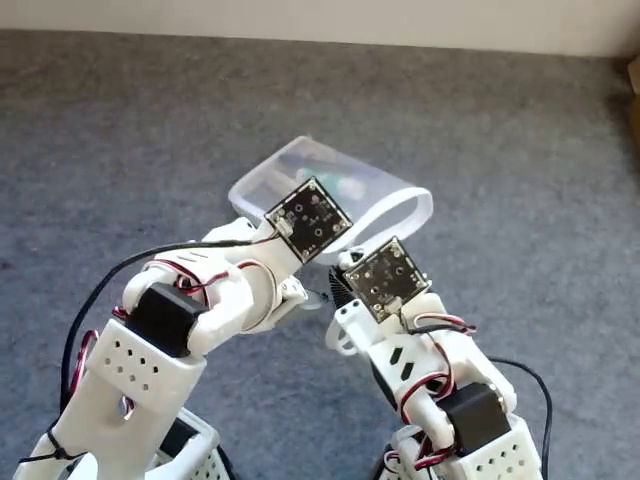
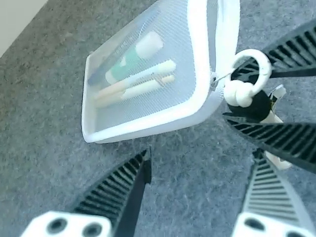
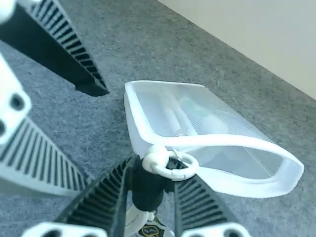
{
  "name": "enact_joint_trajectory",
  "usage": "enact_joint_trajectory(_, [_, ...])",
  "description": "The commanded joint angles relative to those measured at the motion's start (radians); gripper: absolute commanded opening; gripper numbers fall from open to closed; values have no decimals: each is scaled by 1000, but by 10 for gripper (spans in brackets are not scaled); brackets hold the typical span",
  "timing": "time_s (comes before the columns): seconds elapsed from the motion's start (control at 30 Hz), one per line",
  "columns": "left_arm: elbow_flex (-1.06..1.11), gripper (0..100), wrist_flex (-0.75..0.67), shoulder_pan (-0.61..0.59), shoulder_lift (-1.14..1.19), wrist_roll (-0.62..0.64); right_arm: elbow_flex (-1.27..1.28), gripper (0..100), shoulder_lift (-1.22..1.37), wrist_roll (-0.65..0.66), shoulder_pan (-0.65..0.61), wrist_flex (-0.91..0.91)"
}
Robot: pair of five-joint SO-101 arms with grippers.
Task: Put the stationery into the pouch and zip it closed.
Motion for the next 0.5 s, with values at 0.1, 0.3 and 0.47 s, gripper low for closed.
enact_joint_trajectory(0.1, [77, 302, -137, 8, -28, -2, -82, 4, -51, 6, 8, 7])
enact_joint_trajectory(0.3, [150, 301, -258, 8, -28, 58, -74, 4, -200, 3, 7, 5])
enact_joint_trajectory(0.47, [148, 301, -285, 12, -28, 118, -71, 4, -213, 3, 7, 4])
